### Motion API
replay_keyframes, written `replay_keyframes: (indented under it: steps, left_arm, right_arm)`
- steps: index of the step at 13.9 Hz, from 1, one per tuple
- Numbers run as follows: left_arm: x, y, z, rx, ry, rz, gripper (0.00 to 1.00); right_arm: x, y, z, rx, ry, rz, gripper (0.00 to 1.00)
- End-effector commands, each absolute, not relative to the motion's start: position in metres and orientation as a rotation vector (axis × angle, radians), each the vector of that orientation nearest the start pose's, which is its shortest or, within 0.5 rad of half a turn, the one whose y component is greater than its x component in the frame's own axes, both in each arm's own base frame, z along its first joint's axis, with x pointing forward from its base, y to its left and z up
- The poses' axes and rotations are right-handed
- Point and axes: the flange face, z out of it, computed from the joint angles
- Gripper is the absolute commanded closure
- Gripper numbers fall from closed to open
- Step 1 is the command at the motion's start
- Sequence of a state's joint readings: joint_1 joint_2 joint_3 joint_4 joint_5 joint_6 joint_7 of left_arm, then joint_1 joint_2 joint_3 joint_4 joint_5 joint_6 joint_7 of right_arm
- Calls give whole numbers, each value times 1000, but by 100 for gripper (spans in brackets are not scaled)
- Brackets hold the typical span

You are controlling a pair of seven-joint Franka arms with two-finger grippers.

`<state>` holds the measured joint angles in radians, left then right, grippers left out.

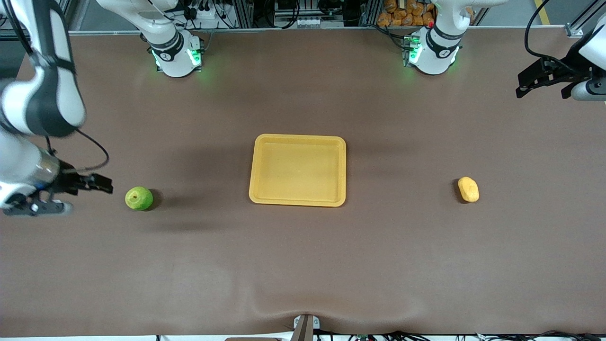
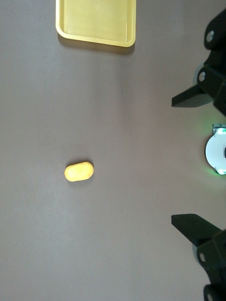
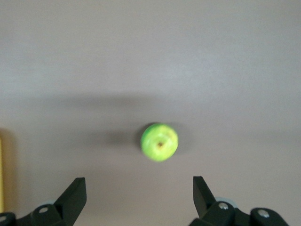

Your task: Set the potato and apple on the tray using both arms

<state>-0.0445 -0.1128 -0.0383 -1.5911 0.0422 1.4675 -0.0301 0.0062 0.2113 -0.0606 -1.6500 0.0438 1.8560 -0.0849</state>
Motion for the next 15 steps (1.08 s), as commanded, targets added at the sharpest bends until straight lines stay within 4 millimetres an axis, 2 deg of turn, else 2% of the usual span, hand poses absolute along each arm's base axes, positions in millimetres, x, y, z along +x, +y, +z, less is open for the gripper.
replay_keyframes:
  steps: [1,3,5,7,10,15]
  left_arm:
    - [507,-38,671,-3113,105,27,0]
    - [508,-37,671,-3114,101,27,0]
    - [507,-37,671,-3125,98,28,0]
    - [508,-33,671,-3140,87,29,0]
    - [507,-32,672,-3149,79,27,0]
    - [506,-25,671,-3150,50,34,0]
  right_arm:
    - [595,-39,537,-3078,15,-62,0]
    - [575,-52,571,-3076,47,-92,0]
    - [560,-61,581,-3071,86,-34,0]
    - [542,-61,601,-3069,106,-17,0]
    - [535,-54,608,-3073,153,8,0]
    - [529,-55,610,-3076,151,36,0]
